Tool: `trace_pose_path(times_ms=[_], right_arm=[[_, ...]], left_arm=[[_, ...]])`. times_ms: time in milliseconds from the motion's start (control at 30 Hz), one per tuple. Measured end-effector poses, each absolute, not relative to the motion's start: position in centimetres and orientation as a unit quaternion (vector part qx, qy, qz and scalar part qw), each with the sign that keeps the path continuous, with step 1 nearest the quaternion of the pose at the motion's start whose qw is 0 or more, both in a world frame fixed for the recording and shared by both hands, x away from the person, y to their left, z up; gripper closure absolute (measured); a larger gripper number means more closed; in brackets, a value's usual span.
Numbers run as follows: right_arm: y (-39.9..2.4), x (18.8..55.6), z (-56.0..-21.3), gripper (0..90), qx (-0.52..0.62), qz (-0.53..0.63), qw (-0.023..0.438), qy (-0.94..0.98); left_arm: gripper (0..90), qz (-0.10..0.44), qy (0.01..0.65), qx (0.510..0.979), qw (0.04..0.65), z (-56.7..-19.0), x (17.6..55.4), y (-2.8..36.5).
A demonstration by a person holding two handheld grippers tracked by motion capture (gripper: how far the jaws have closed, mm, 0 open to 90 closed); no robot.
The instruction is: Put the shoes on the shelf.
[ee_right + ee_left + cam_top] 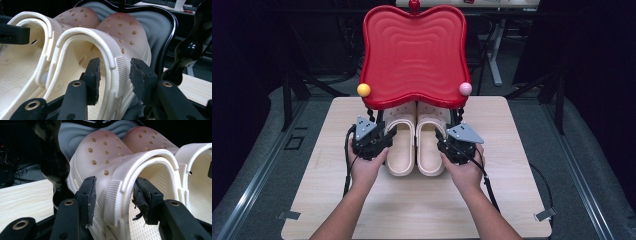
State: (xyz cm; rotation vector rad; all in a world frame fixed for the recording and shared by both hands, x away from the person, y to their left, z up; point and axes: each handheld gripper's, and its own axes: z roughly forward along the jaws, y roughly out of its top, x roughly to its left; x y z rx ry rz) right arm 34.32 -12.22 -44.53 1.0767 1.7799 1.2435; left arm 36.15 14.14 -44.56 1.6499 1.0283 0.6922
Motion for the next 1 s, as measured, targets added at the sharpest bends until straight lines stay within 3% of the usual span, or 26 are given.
trace_pose_path(times_ms=[667,1000], right_arm=[[-12.2,33.3,-43.8,57.2,0.394,0.483,0.353,0.698],[-12.8,32.2,-43.3,46.1,0.367,0.485,0.364,0.706]], left_arm=[[52.3,0.284,0.422,0.694,0.509,-44.0,35.2,14.3],[53.0,0.278,0.419,0.694,0.515,-43.6,34.6,14.7]])
